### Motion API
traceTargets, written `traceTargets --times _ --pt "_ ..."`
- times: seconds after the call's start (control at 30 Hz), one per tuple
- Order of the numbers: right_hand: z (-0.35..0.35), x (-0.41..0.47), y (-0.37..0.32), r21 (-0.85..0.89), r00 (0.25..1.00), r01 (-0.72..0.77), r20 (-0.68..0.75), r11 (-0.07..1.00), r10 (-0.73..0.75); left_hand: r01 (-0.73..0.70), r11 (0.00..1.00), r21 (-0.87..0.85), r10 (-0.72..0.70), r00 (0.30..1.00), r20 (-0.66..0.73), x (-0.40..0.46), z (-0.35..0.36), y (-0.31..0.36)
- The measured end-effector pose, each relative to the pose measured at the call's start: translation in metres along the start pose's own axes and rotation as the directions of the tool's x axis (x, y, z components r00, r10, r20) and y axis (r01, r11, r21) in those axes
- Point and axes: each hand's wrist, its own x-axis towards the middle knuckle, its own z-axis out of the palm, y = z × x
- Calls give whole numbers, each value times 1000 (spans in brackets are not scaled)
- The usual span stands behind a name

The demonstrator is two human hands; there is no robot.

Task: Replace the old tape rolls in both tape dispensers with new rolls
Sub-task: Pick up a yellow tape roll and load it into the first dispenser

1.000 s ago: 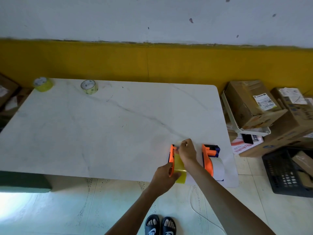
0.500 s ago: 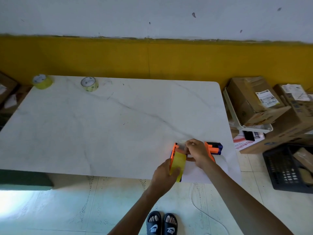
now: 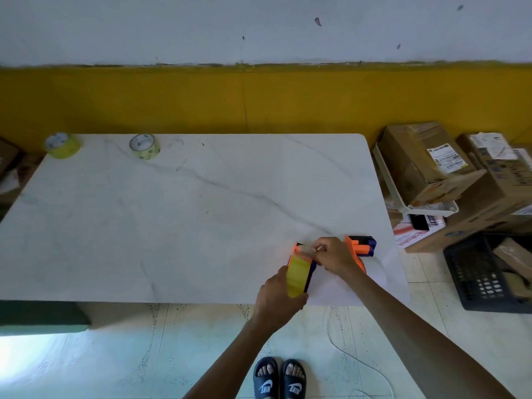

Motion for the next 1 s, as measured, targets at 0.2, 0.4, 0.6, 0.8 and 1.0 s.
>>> traceTargets --times 0.2,0.4,0.6,0.8,1.0 --pt "6 4 4 -220 996 -6 88 976 26 4 1000 3 -4 1000 1 -3 1 -1" --pt "7 14 -11 -511 988 39 149 858 44 -32 999 17 31 998 52 1 -8 -4" --pt "5 26 -15 -524 989 93 146 847 -18 -49 995 83 42 996 79 4 -14 -6" --pt "-1 28 -22 -430 967 31 243 902 83 -56 996 74 49 995 85 3 -14 -7" --pt "3 27 -31 -480 894 -117 330 869 303 -59 996 61 52 993 105 3 -17 -9"
